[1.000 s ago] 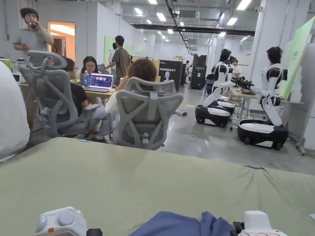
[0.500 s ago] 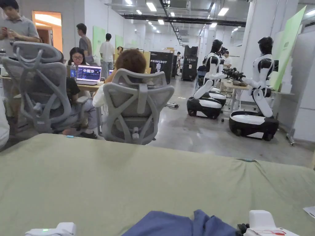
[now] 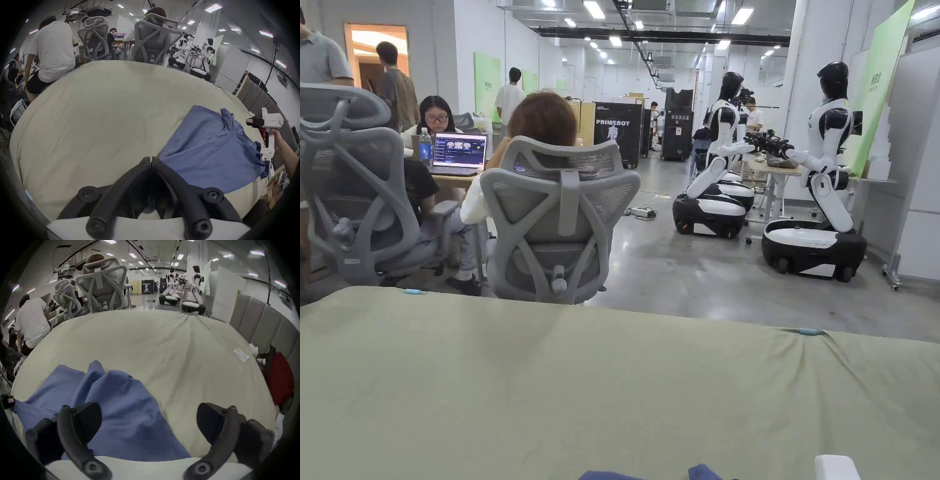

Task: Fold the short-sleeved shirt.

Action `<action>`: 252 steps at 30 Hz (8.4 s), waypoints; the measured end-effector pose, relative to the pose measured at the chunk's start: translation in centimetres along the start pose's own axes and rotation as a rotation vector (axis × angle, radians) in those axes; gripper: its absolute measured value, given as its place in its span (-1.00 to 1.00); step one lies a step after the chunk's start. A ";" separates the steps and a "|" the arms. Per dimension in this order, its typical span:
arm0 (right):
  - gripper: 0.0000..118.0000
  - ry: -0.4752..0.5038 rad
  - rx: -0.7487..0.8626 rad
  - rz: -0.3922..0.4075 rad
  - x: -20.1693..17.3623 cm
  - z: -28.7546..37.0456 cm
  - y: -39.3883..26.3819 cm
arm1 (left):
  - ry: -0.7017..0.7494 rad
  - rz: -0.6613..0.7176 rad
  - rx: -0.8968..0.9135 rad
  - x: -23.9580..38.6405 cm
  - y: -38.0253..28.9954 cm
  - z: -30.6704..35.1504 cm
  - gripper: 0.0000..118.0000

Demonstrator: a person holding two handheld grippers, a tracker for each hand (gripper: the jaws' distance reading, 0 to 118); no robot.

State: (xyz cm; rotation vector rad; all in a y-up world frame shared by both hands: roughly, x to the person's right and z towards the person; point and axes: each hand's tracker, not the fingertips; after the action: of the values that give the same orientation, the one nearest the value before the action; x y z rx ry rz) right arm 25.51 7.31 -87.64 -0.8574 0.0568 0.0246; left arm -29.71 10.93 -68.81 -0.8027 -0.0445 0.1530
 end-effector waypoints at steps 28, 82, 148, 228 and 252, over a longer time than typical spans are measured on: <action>-0.95 -0.206 0.603 0.118 -2.5 31.7 7.2 | 0.081 -0.165 0.380 7.0 16.9 6.6 -1.00; -0.96 -0.166 0.284 0.141 1.5 27.0 -14.1 | 0.046 -0.270 0.157 6.6 0.4 8.3 -1.00; -0.96 -0.044 0.221 -0.120 1.1 21.0 -27.6 | -0.046 -0.100 -0.013 4.5 -9.2 5.1 -0.95; -0.02 -0.037 0.000 -0.177 4.4 9.2 -19.2 | 0.047 -0.193 0.019 10.4 -1.4 -6.3 -0.90; 0.13 -0.095 0.090 -0.139 0.5 21.6 -23.7 | 0.075 -0.118 0.019 7.0 -8.4 2.7 0.20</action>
State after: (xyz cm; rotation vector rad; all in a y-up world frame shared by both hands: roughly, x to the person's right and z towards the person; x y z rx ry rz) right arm 27.91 8.14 -55.70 -0.7675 -0.0904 -0.0665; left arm -22.03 8.12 -61.02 -0.7845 -0.0192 0.0118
